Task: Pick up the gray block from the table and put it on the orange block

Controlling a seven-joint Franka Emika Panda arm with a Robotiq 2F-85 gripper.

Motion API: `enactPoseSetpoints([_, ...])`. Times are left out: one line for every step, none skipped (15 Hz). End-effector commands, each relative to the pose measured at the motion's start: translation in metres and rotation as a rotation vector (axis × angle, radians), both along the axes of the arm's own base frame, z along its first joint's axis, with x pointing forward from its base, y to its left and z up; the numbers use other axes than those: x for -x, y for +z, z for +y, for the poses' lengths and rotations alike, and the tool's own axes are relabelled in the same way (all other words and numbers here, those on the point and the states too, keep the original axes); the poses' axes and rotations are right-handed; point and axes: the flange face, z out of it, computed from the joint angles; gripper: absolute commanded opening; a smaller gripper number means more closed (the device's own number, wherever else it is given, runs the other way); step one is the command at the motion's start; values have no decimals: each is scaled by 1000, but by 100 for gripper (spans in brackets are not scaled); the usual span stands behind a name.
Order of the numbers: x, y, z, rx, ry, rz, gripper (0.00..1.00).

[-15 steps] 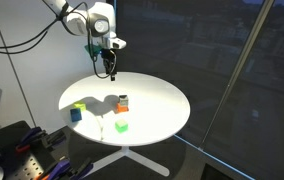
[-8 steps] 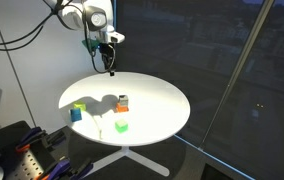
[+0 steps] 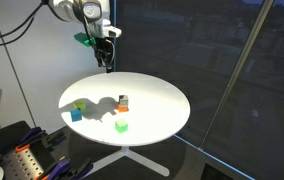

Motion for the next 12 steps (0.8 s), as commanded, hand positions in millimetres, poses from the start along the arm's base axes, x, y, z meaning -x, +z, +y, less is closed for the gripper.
enactPoseSetpoints([23,16,-7,-18,70,18,100])
enactPoseSetpoints([26,19,-8,-17,78,19,100])
enactPoseSetpoints([29,22,-9,-15,84,19,100])
enactPoseSetpoints([31,24,-9,-13,86,20,100])
enactPoseSetpoints([33,26,-9,-13,86,20,100])
enactPoseSetpoints([34,27,-9,-12,83,20,100])
enactPoseSetpoints([35,29,-9,-11,76,18,100])
enactPoseSetpoints([36,29,-8,-7,69,15,100])
enactPoseSetpoints([37,30,-8,-8,69,13,100])
enactPoseSetpoints([38,30,-8,-8,67,13,100])
enactPoseSetpoints([29,24,-6,-2,70,12,100])
enactPoseSetpoints([29,24,-6,-2,70,11,100])
